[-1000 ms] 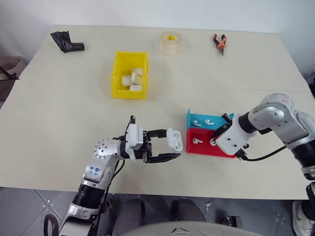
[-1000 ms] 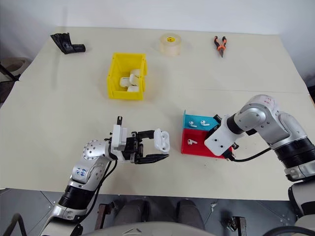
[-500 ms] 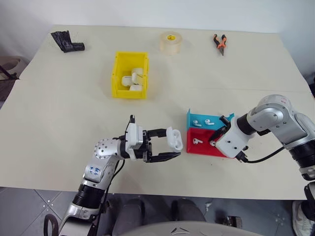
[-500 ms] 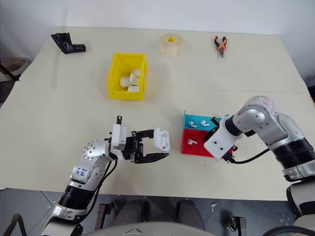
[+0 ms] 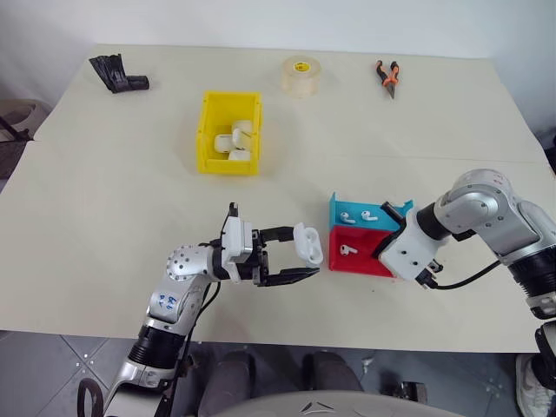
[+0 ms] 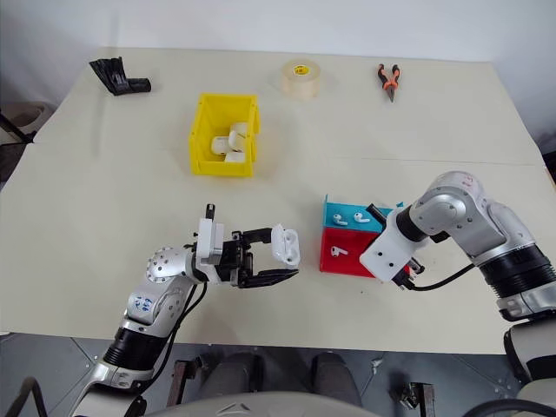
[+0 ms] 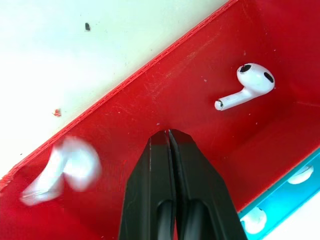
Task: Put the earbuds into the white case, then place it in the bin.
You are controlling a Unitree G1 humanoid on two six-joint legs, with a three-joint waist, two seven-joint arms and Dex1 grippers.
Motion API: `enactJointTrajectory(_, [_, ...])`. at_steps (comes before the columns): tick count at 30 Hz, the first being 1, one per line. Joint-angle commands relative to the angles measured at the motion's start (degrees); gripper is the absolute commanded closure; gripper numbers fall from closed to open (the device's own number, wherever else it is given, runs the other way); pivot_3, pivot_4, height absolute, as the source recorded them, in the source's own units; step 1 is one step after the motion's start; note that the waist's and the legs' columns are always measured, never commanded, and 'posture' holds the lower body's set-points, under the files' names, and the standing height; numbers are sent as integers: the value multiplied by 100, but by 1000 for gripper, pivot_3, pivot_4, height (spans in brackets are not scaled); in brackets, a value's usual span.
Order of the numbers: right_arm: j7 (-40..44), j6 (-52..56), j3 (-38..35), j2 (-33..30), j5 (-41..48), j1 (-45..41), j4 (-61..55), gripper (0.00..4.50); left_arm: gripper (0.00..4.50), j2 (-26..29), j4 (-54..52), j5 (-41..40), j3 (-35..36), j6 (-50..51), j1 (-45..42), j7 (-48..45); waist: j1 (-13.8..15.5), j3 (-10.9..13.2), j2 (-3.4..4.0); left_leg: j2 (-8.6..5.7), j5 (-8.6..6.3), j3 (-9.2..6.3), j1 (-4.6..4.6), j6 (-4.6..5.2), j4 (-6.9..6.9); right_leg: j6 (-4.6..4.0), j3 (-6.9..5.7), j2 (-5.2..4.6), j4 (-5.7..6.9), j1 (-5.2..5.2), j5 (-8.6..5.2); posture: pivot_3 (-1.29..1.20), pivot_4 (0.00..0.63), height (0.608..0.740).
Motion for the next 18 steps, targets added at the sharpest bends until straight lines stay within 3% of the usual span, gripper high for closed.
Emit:
enactJointTrajectory(1, [92,114,95,-114,-142,218,-235,4478,1745,-22,-298,-110,14,-49,16,19,0,0,0,0,0,0,0,0,0,0,0,0,0,0,0,0,150,740])
enactJointTrajectory(7, [72,703,-134,-119,234,387,-488,4478,1745,-22,-300,-126,12,-32,2,21,9,0,0,-1,0,-5,1,0,1,0,-2,-1,-4,8,0,0,150,740])
enactJointTrajectory(13, [71,2832,-974,-380,1303,779,-1215,4478,1745,1,-371,-151,20,19,68,56,18,2,2,-2,0,-6,-1,0,0,0,-2,-1,-3,4,0,0,150,740])
enactJointTrajectory(18, [-10,4492,-1668,-824,2187,1697,-2391,2883,1745,87,-472,-201,39,108,173,13,45,5,7,-2,0,-12,-5,1,-5,0,-4,-2,-6,5,0,0,150,740])
